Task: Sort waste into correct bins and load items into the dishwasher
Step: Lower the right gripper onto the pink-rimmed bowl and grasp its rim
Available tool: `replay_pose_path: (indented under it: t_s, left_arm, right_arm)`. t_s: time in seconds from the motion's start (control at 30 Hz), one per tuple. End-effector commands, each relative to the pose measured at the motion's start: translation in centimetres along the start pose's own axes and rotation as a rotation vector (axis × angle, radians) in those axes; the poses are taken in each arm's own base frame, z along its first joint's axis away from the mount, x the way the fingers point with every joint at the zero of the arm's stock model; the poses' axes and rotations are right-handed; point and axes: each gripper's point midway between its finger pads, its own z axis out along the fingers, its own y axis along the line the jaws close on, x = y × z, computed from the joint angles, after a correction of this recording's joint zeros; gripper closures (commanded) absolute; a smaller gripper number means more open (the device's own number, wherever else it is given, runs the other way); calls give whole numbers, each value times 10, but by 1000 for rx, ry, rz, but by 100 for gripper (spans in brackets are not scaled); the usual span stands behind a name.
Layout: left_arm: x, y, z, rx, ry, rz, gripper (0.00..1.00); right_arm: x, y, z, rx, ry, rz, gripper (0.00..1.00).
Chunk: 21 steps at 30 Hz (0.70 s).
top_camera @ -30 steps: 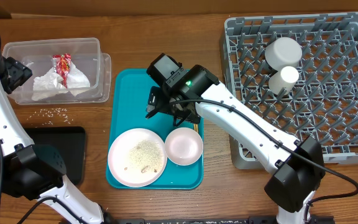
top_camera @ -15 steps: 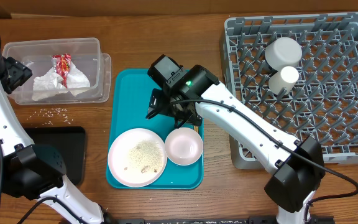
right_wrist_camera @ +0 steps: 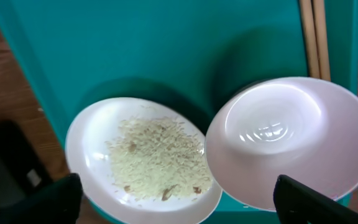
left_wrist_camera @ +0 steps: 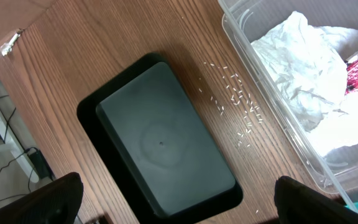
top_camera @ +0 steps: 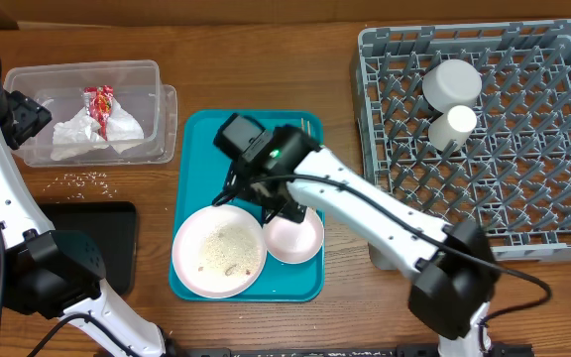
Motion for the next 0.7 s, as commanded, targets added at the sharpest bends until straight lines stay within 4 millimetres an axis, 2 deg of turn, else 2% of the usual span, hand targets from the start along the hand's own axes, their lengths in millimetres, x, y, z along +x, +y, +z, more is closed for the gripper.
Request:
replay_pose_path:
  t_s: [0.0, 0.13, 0.2, 0.33, 0.43, 0.67]
  left_arm:
    - [1, 1, 5, -9, 14, 9, 0]
    - [1, 1, 5, -8, 14, 9, 0]
    - [1, 1, 5, -8, 14, 9, 0]
    - [1, 1, 5, -8, 14, 9, 0]
    - [1, 1, 5, -8, 14, 9, 0]
    - [1, 1, 5, -8, 14, 9, 0]
  right_arm:
    - [-1, -12, 29, 80, 7, 37, 0]
    - [-6, -19, 42, 126, -13, 46, 0]
    - [-11, -22, 44, 143, -42, 72, 4]
    - [-12, -23, 54, 159, -44, 110, 16]
    - [-11, -27, 62, 182, -38, 110, 19]
    - [-8, -31, 81, 214, -14, 111, 41]
